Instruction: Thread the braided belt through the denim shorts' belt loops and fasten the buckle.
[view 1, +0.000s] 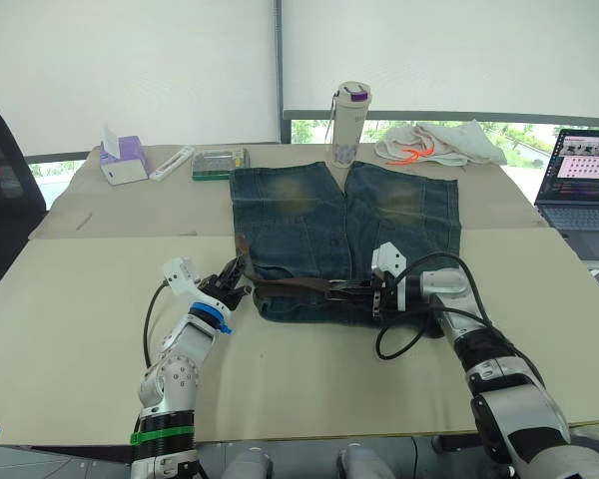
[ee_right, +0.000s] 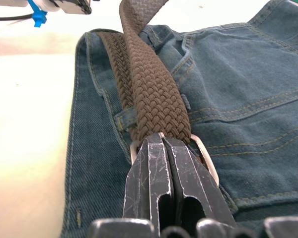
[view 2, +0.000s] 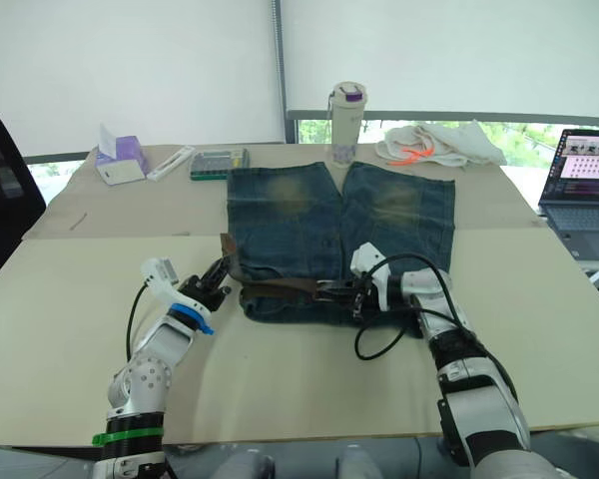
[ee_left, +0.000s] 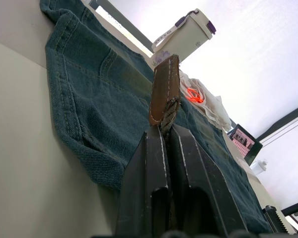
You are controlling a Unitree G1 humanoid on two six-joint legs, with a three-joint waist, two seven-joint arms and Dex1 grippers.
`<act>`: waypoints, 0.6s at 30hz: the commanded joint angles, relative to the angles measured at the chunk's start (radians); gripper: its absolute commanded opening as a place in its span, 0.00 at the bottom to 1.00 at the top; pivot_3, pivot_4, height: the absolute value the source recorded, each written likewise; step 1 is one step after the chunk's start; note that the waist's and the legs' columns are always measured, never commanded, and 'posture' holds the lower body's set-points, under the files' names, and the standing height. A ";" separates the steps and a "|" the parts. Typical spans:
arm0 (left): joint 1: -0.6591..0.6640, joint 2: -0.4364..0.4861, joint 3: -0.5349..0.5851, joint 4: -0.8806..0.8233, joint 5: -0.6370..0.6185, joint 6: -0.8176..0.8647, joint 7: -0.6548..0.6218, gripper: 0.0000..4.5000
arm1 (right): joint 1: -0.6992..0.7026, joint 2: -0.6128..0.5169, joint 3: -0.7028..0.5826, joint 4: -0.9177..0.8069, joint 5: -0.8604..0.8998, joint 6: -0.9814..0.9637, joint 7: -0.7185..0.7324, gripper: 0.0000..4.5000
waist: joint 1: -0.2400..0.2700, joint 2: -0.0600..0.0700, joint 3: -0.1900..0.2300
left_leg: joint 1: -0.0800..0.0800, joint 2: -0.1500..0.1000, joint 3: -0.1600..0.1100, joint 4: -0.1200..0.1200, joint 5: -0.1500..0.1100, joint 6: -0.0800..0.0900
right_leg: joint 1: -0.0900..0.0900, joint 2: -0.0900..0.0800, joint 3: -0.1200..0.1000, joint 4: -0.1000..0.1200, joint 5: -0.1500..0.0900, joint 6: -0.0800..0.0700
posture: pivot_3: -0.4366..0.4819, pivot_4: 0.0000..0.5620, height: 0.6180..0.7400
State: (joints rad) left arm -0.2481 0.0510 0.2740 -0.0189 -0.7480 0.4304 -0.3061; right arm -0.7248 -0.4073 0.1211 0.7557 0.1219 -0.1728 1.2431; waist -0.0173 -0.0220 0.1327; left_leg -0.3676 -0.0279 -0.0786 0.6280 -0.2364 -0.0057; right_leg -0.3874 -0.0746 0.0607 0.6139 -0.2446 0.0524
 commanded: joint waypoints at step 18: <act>0.006 -0.002 0.002 -0.035 -0.002 -0.017 -0.005 0.00 | -0.014 0.019 -0.037 0.019 0.031 -0.030 0.038 0.01 | 0.000 0.000 0.000 | 0.000 0.000 0.000 0.000 0.000 0.000 | 0.000 0.000 0.000 0.000 0.000 0.000 | 0.48 0.27 1.00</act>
State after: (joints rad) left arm -0.2405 0.0485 0.2737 -0.0220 -0.7480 0.4290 -0.3059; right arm -0.7345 -0.3914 0.1056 0.7804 0.1240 -0.1936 1.2665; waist -0.0173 -0.0219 0.1326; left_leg -0.3675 -0.0279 -0.0786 0.6281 -0.2364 -0.0057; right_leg -0.3874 -0.0748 0.0608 0.6141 -0.2446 0.0524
